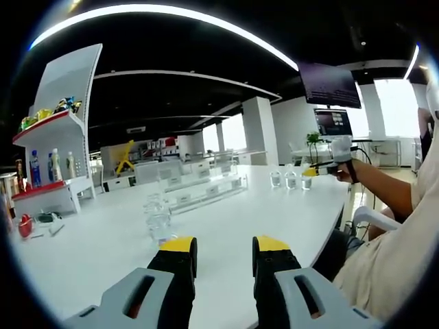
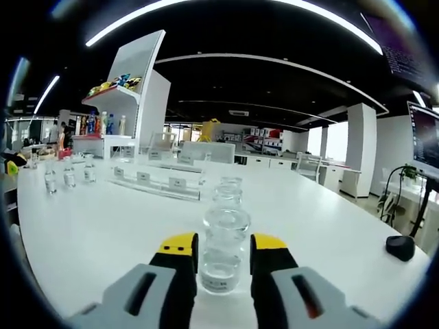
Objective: Identify the label on the chemical reagent bottle, grasp the chemical reagent bottle, and place it in the designated position on the reagent rack
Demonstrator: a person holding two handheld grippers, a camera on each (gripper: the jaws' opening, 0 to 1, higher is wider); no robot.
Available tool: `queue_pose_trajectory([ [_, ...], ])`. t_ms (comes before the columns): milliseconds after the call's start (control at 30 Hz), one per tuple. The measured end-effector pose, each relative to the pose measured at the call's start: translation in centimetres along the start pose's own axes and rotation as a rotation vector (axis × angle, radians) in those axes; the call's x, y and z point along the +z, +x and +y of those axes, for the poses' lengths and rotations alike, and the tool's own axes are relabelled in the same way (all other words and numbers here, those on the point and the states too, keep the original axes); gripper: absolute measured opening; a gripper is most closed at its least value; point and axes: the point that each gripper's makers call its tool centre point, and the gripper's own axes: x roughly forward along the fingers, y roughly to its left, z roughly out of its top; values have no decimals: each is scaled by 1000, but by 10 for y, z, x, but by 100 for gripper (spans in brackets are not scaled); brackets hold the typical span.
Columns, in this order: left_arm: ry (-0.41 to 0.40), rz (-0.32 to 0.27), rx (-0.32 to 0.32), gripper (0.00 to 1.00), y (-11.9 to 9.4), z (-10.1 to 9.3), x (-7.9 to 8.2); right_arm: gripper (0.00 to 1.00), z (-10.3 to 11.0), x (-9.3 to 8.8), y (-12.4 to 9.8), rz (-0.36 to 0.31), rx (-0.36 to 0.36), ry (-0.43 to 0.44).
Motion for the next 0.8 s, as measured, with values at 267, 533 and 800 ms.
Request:
queue_pose_trajectory([
  [267,-5,6,-4,32,1,0,-2,26,2,-1,1,-1,-5,-4],
  [533,-9,6,-2,32,0,1,-3,25,4,-3,2,-3,-3,4],
  [800,-12,11,0,32,1,2,-5,24,4,-2,1,-12,-7,14],
])
